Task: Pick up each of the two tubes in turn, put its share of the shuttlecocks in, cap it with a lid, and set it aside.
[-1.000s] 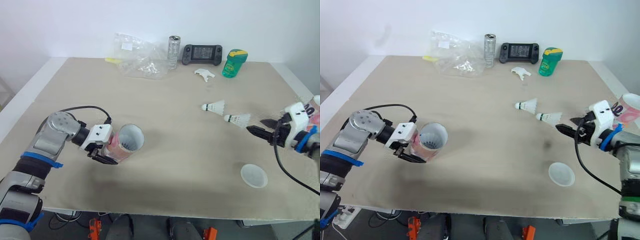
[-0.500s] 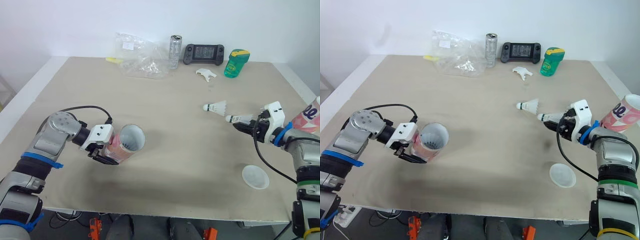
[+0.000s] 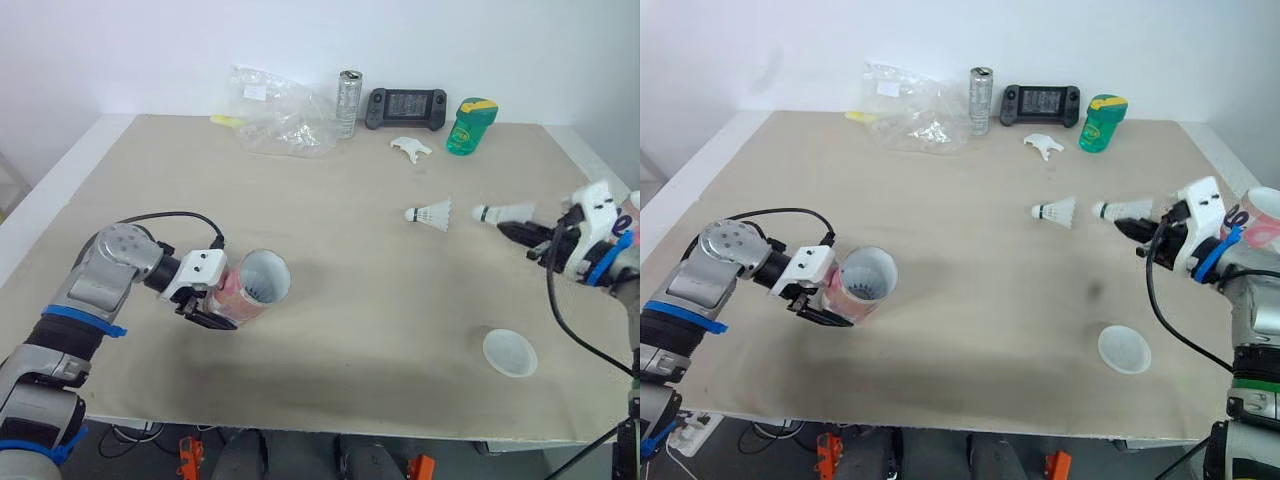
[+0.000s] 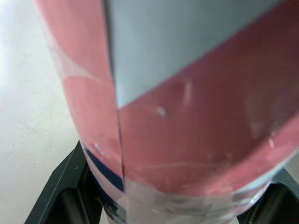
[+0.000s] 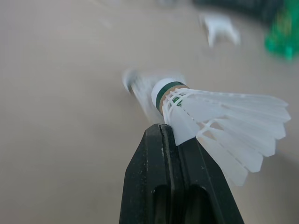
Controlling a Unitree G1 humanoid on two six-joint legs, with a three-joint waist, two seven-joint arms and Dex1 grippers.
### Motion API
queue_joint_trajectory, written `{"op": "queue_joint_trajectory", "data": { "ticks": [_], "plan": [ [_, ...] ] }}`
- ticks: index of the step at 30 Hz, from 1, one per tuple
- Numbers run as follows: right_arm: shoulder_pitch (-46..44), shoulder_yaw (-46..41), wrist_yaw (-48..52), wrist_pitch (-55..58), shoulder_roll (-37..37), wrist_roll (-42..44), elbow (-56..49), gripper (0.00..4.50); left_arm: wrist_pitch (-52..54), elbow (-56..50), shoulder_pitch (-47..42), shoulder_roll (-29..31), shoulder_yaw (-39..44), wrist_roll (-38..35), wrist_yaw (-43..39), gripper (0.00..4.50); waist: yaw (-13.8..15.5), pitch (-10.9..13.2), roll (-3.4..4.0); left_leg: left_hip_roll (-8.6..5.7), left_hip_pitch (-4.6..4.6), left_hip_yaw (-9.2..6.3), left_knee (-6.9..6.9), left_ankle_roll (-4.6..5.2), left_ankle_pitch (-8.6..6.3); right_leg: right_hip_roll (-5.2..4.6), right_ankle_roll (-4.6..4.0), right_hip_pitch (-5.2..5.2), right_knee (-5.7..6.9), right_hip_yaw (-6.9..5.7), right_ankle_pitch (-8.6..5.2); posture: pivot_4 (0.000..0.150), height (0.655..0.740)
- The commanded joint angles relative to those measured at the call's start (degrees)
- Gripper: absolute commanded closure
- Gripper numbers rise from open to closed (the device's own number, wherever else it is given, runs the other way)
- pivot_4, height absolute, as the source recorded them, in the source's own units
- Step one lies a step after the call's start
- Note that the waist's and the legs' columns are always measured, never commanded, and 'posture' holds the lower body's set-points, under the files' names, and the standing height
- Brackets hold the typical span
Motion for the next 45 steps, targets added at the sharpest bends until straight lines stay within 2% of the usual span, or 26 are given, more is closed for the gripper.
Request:
{"op": "queue_joint_trajectory", "data": {
  "ticks": [1,5,8,18,22,24,26,27,31,37,42,45],
  "plan": [
    [-3.61,4.83,5.42,2.99,-1.51,6.82,-22.22,4.43,-0.33,0.86,0.58,-0.68,-2.54,1.12,-0.96,1.58,-0.26,-0.01,0.28,0.0,-0.01,0.01,0.0,0.0,0.0,0.0,0.03,-0.04,0.0,0.03,0.0,0.15,0.7236],
    [-6.82,13.4,8.33,2.93,1.22,8.41,-32.59,4.43,-0.13,1.3,0.15,-0.95,-2.88,0.76,-0.96,1.58,0.16,-0.11,0.19,0.06,0.01,-0.13,-0.04,0.0,0.0,0.1,0.0,-0.03,0.01,-0.08,-0.03,0.15,0.7236],
    [-14.87,21.71,10.33,1.98,7.17,8.21,-34.58,4.43,0.7,0.95,-0.12,-1.26,-3.0,0.15,-0.96,1.58,0.14,-0.06,0.11,0.06,-0.09,-0.15,0.06,-0.02,0.01,0.02,-0.03,-0.02,-0.01,-0.19,-0.06,0.15,0.7236],
    [-21.32,35.93,17.33,-3.78,12.58,-0.71,-29.25,4.43,1.9,-0.25,0.78,-1.24,-2.26,-0.07,-0.96,1.58,0.81,-0.05,0.0,-0.04,-0.21,-0.22,0.0,-0.05,-0.01,-0.12,-0.29,-0.08,0.01,-0.35,-0.1,0.15,0.7236],
    [-23.12,38.55,18.35,-3.83,14.7,-2.81,-27.39,4.43,2.17,-0.57,1.0,-1.44,-1.9,0.15,-0.94,1.58,0.81,-0.05,0.0,-0.01,-0.21,-0.27,0.0,-0.05,-0.01,-0.08,-0.3,-0.08,0.03,-0.39,-0.1,0.15,0.7236],
    [-24.67,39.72,19.21,-1.94,15.95,-2.83,-26.48,3.83,2.41,-0.77,1.09,-1.49,-1.76,0.2,-0.94,1.58,0.79,-0.05,0.0,-0.01,-0.21,-0.26,0.0,-0.05,-0.01,-0.09,-0.32,-0.08,0.03,-0.39,-0.1,0.15,0.7236],
    [-25.51,39.52,20.26,-1.09,16.51,-1.81,-26.49,3.43,2.59,-0.92,1.18,-1.52,-1.64,0.29,-0.93,1.58,0.82,-0.05,0.0,-0.01,-0.21,-0.27,0.0,-0.05,0.0,-0.08,-0.39,-0.08,0.04,-0.4,-0.05,0.15,0.7236],
    [-25.87,38.72,20.55,-0.39,16.96,-0.72,-26.74,2.68,2.64,-0.99,1.22,-1.5,-1.61,0.31,-0.94,1.58,0.83,-0.05,0.0,-0.01,-0.21,-0.31,0.0,-0.05,0.0,-0.08,-0.43,-0.07,0.04,-0.44,-0.04,0.15,0.7236],
    [-25.65,31.39,20.93,5.15,16.68,8.43,-29.59,0.8,2.9,-1.41,1.58,-1.43,-1.35,0.36,-0.93,1.58,0.84,-0.05,0.0,-0.01,-0.24,-0.32,0.0,-0.05,-0.01,-0.1,-0.45,-0.06,0.03,-0.46,-0.06,0.15,0.7236],
    [-20.11,23.83,16.4,5.96,10.02,7.11,-29.48,0.8,2.92,-1.8,2.09,-1.39,-1.23,0.44,-0.91,1.58,0.84,-0.05,-0.03,-0.03,-0.25,-0.34,0.0,-0.05,-0.01,-0.12,-0.45,-0.05,0.01,-0.49,-0.07,0.15,0.7236],
    [-14.1,14.37,8.02,2.83,3.96,1.48,-20.87,0.8,2.75,-1.93,2.37,-1.35,-1.17,0.56,-0.93,1.58,0.85,-0.05,-0.04,-0.05,-0.24,-0.33,0.0,-0.05,-0.01,-0.13,-0.45,-0.05,0.02,-0.48,-0.07,0.15,0.7236],
    [-11.03,9.22,2.73,-0.52,1.87,-1.86,-12.08,0.8,2.62,-1.92,2.51,-1.29,-1.16,0.6,-0.94,1.58,0.85,-0.05,-0.04,-0.08,-0.24,-0.31,-0.02,-0.05,-0.01,-0.15,-0.43,-0.05,0.01,-0.46,-0.08,0.15,0.7236]
  ]
}}
